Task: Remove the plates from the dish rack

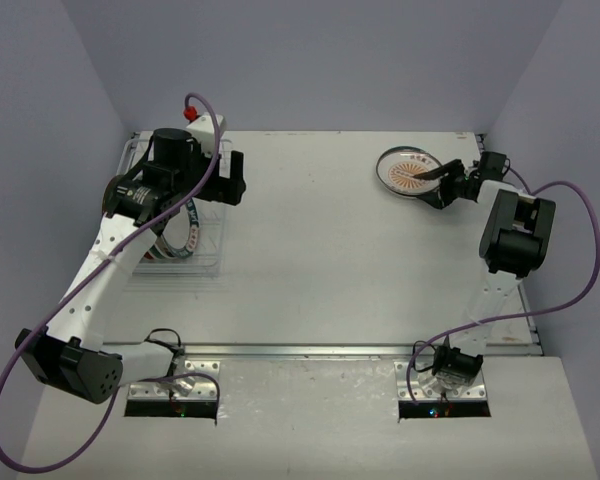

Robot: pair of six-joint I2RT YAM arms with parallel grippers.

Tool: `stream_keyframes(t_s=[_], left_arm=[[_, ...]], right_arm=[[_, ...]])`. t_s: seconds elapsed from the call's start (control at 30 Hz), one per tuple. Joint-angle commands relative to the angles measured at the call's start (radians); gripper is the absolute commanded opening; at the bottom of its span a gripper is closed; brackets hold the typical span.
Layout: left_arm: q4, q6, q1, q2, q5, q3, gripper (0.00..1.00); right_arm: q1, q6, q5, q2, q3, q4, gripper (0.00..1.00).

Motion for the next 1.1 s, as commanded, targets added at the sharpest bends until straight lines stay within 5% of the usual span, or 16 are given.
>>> stream_keyframes(t_s=[0.0, 0.33, 0.53, 0.8, 1.07], left_arm=[[0.039, -0.007, 0.010, -0.022, -0.049, 0.013, 1.00], [0.009, -0.017, 0.096, 0.016, -0.436, 0.066, 1.00], [-0.056, -0.012, 0.124, 0.061, -0.449, 0.073, 1.00], [-0.139, -0.056, 0.198, 0.175, -0.443, 0.097, 0.71], [-0.158, -0.073, 0.239, 0.254, -0.444, 0.078, 0.65]], right_arm=[[0.004, 0.024, -0.102, -0.102, 0.015, 0.018, 0.64], [0.018, -0.128, -0.194, -0.275, -0.047, -0.198, 0.80], [0.029, -0.212, -0.220, -0.434, -0.181, -0.205, 0.80], [0.138, -0.482, -0.063, -0.748, -0.301, -0.192, 0.80], [0.213, -0.585, -0.012, -0.891, -0.387, -0.183, 0.79]])
